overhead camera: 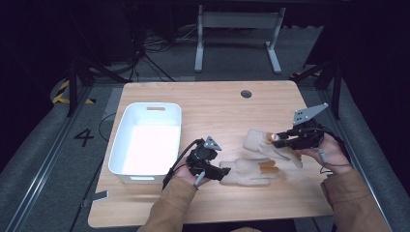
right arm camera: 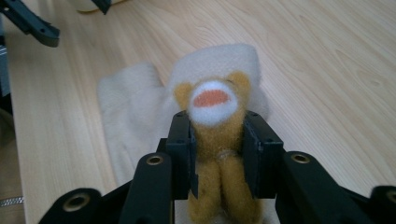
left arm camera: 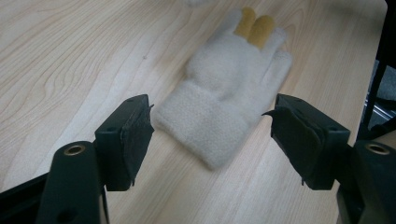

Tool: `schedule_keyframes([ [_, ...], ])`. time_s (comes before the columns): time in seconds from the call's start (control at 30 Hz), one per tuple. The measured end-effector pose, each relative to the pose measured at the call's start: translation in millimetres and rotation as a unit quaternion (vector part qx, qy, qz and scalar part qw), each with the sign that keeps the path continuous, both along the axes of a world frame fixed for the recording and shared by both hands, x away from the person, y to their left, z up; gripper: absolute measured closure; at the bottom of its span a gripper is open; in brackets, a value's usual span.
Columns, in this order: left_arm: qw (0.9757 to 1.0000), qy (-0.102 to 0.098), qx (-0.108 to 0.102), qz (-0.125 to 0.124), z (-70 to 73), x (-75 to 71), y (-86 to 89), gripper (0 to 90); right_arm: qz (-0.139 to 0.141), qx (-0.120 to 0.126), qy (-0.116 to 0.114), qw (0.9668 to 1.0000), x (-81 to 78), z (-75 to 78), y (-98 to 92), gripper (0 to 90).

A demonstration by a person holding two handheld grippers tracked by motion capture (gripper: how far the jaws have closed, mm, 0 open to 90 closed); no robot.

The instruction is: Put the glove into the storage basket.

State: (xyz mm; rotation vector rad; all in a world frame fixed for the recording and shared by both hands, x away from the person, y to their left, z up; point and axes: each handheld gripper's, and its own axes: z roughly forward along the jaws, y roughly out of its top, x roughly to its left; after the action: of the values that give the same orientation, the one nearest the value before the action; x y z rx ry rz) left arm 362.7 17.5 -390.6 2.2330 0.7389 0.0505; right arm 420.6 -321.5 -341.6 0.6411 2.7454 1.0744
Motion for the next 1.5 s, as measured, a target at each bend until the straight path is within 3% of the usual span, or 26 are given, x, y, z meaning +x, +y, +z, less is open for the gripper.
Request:
schedule_keyframes([
  [0.2, 1.0000, 0.001, -0.003, -0.004, 0.7, 0.2, 0.9, 29.5, 0.047, 0.005, 0.003, 0.9989, -5.5, -1.4, 13.4, 67.0],
  [0.53, 1.0000, 0.000, -0.003, -0.004, 2.0, -0.4, 1.8, 29.6, 0.080, -0.006, 0.004, 0.9967, -10.0, -7.6, 29.2, 66.8],
  [0.63, 0.9999, 0.006, 0.009, 0.012, 0.5, 1.8, 3.2, 29.9, 0.093, -0.007, 0.004, 0.9956, -11.7, -9.9, 34.1, 66.8],
  [0.8, 1.0000, 0.006, -0.004, 0.006, 1.3, 2.2, 5.0, 29.6, 0.113, -0.006, 0.002, 0.9936, -14.7, -12.5, 42.2, 66.6],
  [1.0, 1.0000, 0.007, 0.000, 0.002, 0.6, 1.6, 3.0, 29.3, 0.145, -0.006, 0.007, 0.9894, -18.0, -20.4, 54.4, 66.3],
  [1.5, 0.9999, 0.012, 0.002, -0.004, -1.2, 2.1, 1.5, 28.8, 0.172, -0.021, 0.019, 0.9847, -17.7, -37.8, 68.4, 65.7],
])
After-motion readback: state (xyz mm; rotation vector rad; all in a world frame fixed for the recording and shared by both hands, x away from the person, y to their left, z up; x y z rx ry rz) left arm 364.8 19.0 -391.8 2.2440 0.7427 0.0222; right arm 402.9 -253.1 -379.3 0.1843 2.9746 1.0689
